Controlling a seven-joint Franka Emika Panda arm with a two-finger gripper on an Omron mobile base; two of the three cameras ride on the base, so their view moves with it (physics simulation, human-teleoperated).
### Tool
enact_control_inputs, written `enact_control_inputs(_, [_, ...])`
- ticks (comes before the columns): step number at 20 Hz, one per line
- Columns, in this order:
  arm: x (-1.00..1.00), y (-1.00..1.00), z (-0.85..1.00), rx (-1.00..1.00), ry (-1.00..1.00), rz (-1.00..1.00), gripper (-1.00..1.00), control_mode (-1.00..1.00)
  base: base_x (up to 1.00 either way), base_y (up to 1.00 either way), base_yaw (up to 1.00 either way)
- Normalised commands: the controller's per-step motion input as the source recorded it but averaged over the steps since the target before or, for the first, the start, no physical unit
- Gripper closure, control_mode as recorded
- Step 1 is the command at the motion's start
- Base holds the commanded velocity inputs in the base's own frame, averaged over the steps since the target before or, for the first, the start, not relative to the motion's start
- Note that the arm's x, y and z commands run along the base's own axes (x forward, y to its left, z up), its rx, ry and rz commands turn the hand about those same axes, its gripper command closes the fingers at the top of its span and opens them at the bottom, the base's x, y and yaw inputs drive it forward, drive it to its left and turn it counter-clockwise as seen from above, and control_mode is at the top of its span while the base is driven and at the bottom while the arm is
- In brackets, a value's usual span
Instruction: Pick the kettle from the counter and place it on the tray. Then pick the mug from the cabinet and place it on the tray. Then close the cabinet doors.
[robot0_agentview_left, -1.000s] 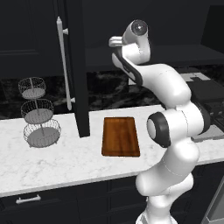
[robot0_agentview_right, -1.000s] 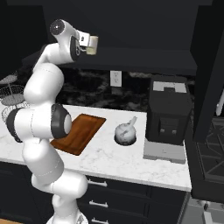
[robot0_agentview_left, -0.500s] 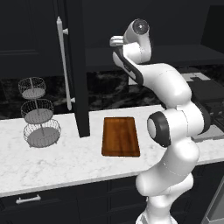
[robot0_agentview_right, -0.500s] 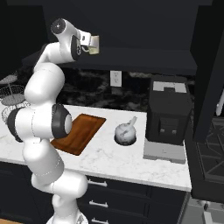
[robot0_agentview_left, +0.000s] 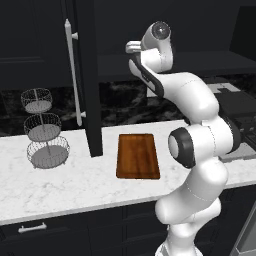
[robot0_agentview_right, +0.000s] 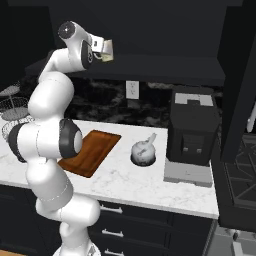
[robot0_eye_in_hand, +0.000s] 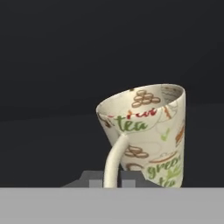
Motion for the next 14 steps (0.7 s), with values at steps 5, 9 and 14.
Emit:
enact_control_inputs(5, [-0.01,0.0,0.0,0.0,-0.01,0.0,1.0,-1.0,0.0,0.0,0.0])
enact_control_inputs(9, [-0.35,0.0,0.0,0.02,-0.12,0.0,1.0,-1.0,0.0,0.0,0.0])
enact_control_inputs(14, [-0.85,-0.02,0.0,0.11,-0.17,-0.05,1.0,-1.0,0.0,0.0,0.0])
